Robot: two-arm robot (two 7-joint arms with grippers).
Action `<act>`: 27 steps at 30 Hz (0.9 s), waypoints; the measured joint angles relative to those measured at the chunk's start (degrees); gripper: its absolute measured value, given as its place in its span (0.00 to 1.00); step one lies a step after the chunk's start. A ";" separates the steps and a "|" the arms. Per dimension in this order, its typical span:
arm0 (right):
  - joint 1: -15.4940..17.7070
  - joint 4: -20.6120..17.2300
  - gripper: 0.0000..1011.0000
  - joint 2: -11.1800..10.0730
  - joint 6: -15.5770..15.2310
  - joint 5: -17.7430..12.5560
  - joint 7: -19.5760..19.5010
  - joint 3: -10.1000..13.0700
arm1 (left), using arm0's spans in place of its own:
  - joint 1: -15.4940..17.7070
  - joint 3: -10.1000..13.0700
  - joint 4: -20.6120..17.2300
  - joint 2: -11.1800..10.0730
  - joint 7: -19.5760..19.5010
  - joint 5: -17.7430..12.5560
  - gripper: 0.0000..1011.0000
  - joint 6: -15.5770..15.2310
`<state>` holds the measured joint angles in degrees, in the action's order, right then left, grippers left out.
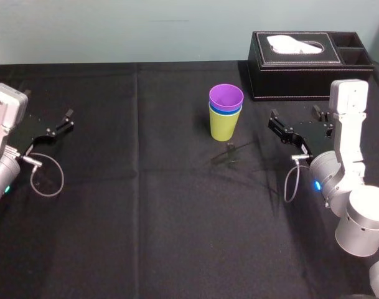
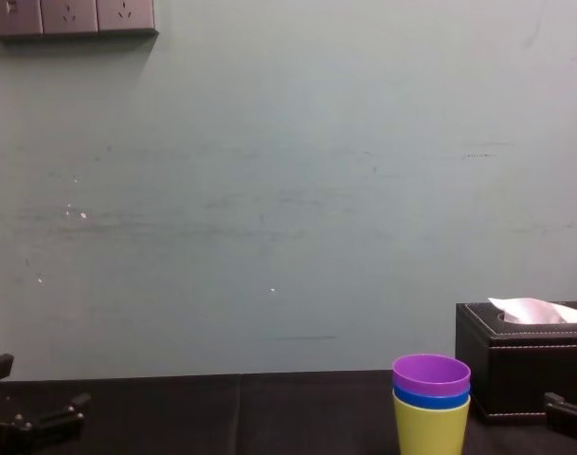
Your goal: Stack the three plastic cups sequentially using one hand.
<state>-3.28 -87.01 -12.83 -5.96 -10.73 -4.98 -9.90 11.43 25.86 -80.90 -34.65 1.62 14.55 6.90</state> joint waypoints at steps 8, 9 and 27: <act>0.00 0.00 0.99 0.00 0.00 0.00 0.00 0.00 | 0.00 0.00 0.00 0.00 0.00 0.00 1.00 0.00; 0.00 0.00 0.99 0.00 0.00 0.00 0.00 0.00 | 0.00 0.00 0.00 0.00 0.00 0.00 1.00 0.00; 0.00 0.00 0.99 0.00 0.00 0.00 0.00 0.00 | 0.00 0.00 0.00 0.00 0.00 0.00 1.00 0.00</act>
<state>-3.28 -87.01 -12.84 -5.96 -10.73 -4.98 -9.90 11.43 25.86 -80.90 -34.64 1.62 14.55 6.91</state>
